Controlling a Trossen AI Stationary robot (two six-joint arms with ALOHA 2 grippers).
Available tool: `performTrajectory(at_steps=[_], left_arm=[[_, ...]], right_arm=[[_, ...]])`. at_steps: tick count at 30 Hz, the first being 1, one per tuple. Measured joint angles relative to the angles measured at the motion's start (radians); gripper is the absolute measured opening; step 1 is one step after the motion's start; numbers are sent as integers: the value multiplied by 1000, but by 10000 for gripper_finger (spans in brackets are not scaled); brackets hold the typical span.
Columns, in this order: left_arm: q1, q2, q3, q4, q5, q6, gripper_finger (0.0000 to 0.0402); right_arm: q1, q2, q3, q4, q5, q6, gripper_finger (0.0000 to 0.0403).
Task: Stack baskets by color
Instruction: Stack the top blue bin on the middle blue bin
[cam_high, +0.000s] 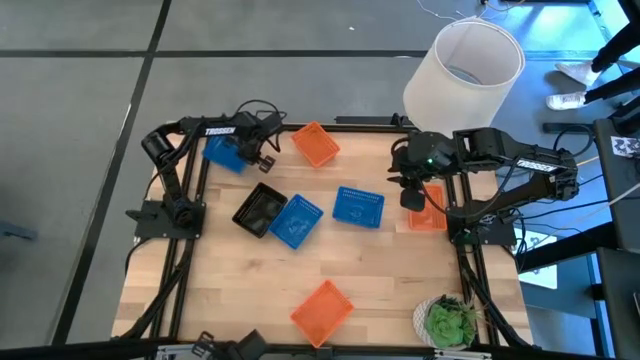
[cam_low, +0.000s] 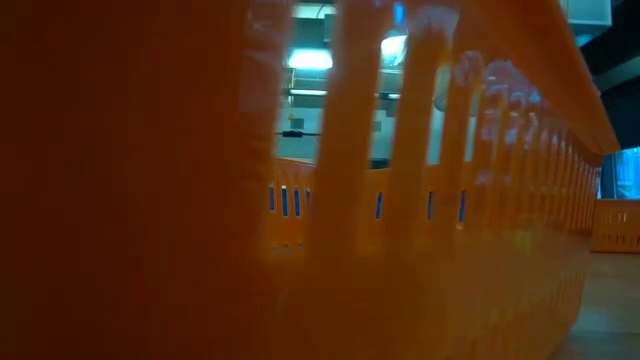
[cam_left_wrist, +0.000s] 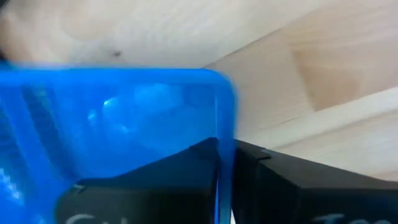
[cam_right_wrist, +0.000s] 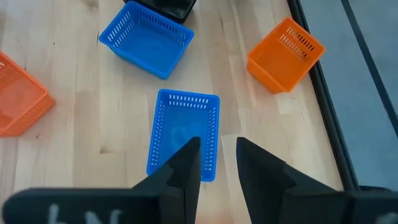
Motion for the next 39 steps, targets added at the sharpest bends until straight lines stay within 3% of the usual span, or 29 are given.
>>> performTrajectory(at_steps=[7, 15, 22, 27, 30, 39], left_arm=[[-60, -30, -1, -52, -59, 91, 1], [-206, -133, 42, -112, -71, 191, 0], [-443, -199, 179, -257, -77, 250, 0], [-635, -199, 282, -337, 5, 439, 0], [-738, -199, 299, -335, 36, 512, 0], [-985, -157, 302, -211, 37, 500, 0]], right_arm=[[0, 0, 0, 35, 4, 25, 102], [10, 0, 0, 50, 312, 124, 102], [10, 0, 0, 52, 322, 124, 102], [10, 0, 0, 52, 342, 93, 102], [10, 0, 0, 52, 348, 100, 102], [9, 0, 0, 55, 350, 125, 102]])
